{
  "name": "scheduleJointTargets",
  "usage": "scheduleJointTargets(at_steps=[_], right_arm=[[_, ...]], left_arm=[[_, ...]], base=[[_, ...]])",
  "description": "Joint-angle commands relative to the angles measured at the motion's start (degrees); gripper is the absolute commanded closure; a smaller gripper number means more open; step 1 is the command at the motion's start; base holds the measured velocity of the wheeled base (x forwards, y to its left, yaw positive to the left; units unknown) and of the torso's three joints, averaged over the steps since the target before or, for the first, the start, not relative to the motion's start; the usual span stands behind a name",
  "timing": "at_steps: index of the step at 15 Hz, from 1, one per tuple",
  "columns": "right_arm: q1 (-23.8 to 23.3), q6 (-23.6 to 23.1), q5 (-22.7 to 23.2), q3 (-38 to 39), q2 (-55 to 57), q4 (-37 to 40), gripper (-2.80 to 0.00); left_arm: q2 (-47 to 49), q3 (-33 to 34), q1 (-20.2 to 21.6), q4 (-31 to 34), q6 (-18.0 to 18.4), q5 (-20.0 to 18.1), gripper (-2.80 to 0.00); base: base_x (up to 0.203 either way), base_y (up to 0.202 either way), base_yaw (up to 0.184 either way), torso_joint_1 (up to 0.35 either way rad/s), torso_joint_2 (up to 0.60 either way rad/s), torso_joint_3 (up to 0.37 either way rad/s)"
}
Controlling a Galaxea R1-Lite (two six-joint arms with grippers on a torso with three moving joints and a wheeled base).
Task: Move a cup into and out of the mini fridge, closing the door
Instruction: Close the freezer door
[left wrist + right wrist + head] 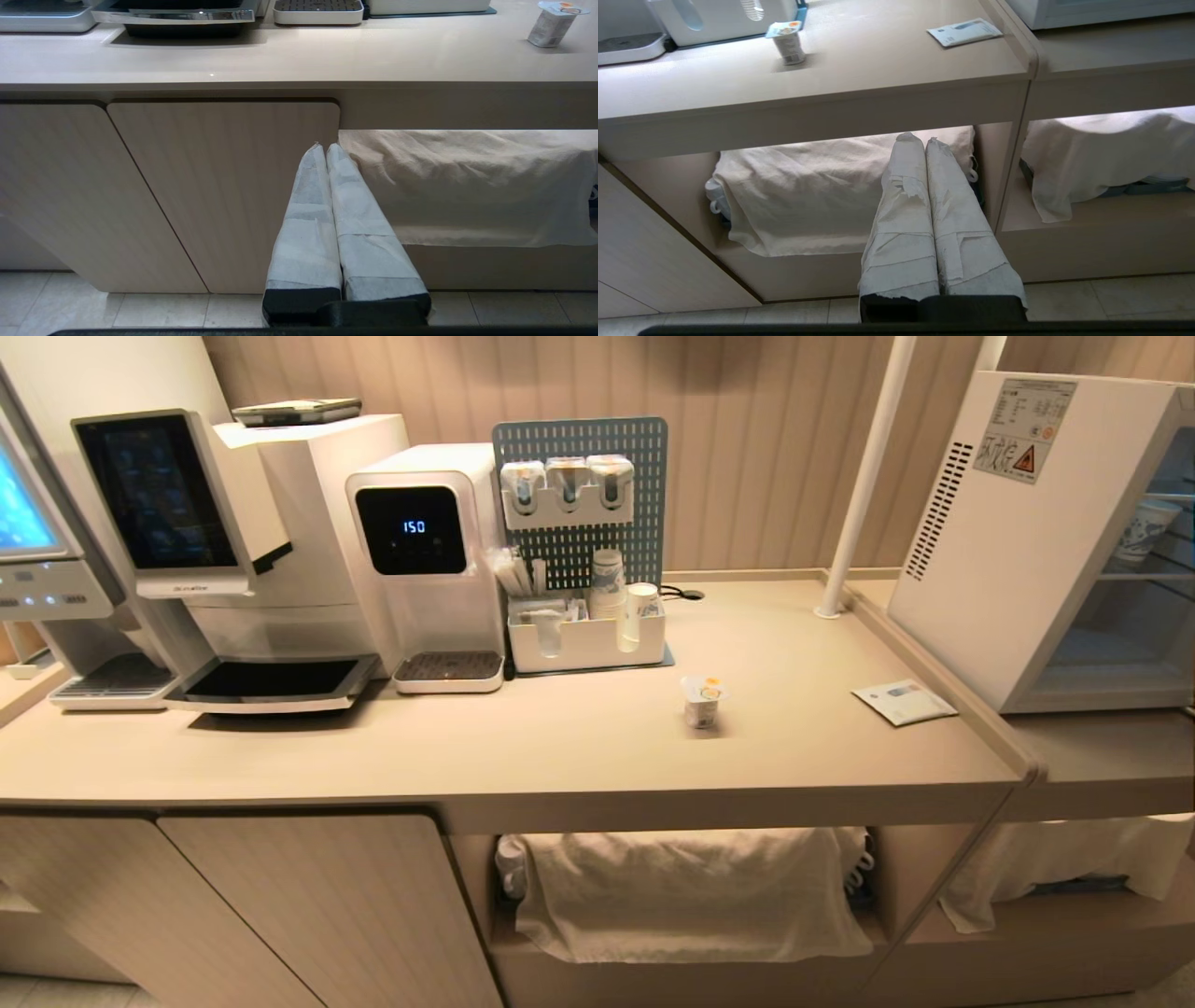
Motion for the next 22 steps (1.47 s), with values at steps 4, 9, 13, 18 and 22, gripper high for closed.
scheduleJointTargets(at_steps=[4,9,13,18,22], right_arm=[[0.01,0.01,-0.02,0.02,0.50,0.03,0.00],[0.09,0.01,-0.02,0.02,0.58,0.03,0.00],[0.06,0.01,-0.02,0.02,0.32,0.03,0.00],[0.01,0.10,-0.02,0.11,0.06,-0.15,0.00],[0.01,0.10,-0.02,0.11,0.06,-0.15,0.00]], left_arm=[[0.00,0.09,0.04,-0.01,-0.04,-0.01,0.00],[0.00,0.09,0.04,-0.01,-0.04,-0.01,0.00],[0.00,0.09,0.04,-0.01,-0.04,-0.01,0.00],[0.00,0.09,0.04,-0.01,-0.04,-0.01,0.00],[0.00,0.09,0.04,-0.01,-0.04,-0.01,0.00]], base=[[0.000,-0.186,-0.002,0.003,0.00,0.004],[0.000,-0.192,0.002,0.003,0.00,0.003],[0.000,-0.195,-0.001,0.004,0.01,0.003],[0.000,-0.194,0.000,0.006,0.00,0.003],[0.000,-0.195,0.002,-0.002,0.00,0.002]])
